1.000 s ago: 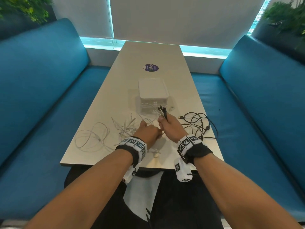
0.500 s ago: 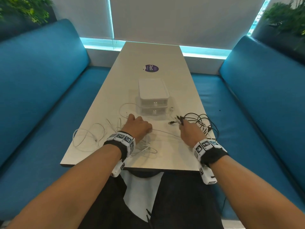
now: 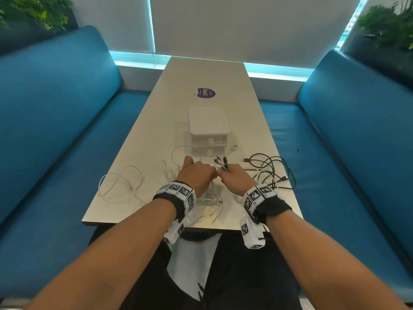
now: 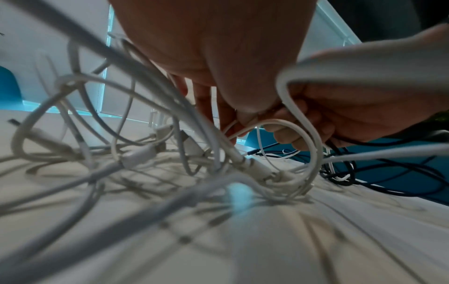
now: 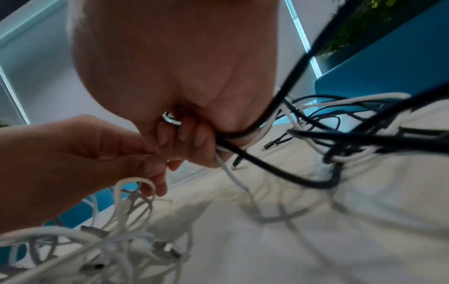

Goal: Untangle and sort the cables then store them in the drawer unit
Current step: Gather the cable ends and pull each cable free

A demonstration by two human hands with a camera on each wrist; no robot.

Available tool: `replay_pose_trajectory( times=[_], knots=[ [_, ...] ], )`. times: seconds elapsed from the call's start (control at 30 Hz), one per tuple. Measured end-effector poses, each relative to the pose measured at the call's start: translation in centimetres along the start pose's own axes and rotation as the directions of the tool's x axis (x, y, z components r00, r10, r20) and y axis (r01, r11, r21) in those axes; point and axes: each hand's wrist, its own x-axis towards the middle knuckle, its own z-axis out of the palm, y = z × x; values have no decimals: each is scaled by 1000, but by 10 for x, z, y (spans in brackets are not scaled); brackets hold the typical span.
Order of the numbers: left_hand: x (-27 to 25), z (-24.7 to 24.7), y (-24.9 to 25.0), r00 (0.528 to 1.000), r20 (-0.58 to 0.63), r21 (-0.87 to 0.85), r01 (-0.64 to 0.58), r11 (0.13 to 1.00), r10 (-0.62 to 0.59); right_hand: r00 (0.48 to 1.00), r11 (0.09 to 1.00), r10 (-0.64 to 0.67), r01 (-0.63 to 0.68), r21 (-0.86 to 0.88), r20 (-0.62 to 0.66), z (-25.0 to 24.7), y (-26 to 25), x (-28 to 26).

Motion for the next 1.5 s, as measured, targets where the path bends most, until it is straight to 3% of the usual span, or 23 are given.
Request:
replay_pose_trajectory(
  times=[0.17,0.27,0.37,0.5,0.67,0.77,0.87,1.0,1.07,1.3,1.5],
  knots=[
    [-2,0,1,999,38,30,-5,1000,4,999,972,-47,43,-232,-14,-3,14,-2],
    [-1,3,5,996,91,72,6,997,-13,996,888,-46,6,-460,-74,-4,27,-4],
    [2,3,16,993,118,111,4,994,-17,994,836,-56,-7,-548,-99,-4,31,-8],
    [5,4,18,988,148,148,21,989,-43,978,821,-115,-4,-571,-172,-10,35,-10],
    [5,3,3,987,158,173,0,985,-28,969,801,-39,-117,-587,-245,-32,46,-11],
    [6,0,7,989,147,168,6,986,-30,952,866,-37,-121,-485,-303,-29,37,-7],
    [4,-2,12,990,133,172,17,985,-40,935,916,-117,-29,-400,-334,-18,22,-5],
    [4,-5,14,987,158,191,10,982,-41,960,926,-227,160,-343,-165,0,15,-6],
    [3,-4,14,988,150,202,1,979,-32,972,922,-221,183,-342,-75,6,18,-3],
    [0,2,9,992,125,143,-18,990,0,989,880,-147,125,-458,-13,3,28,3],
    [-3,9,0,995,99,130,-3,991,-10,991,779,-59,-31,-627,-123,-17,44,-2]
  ],
)
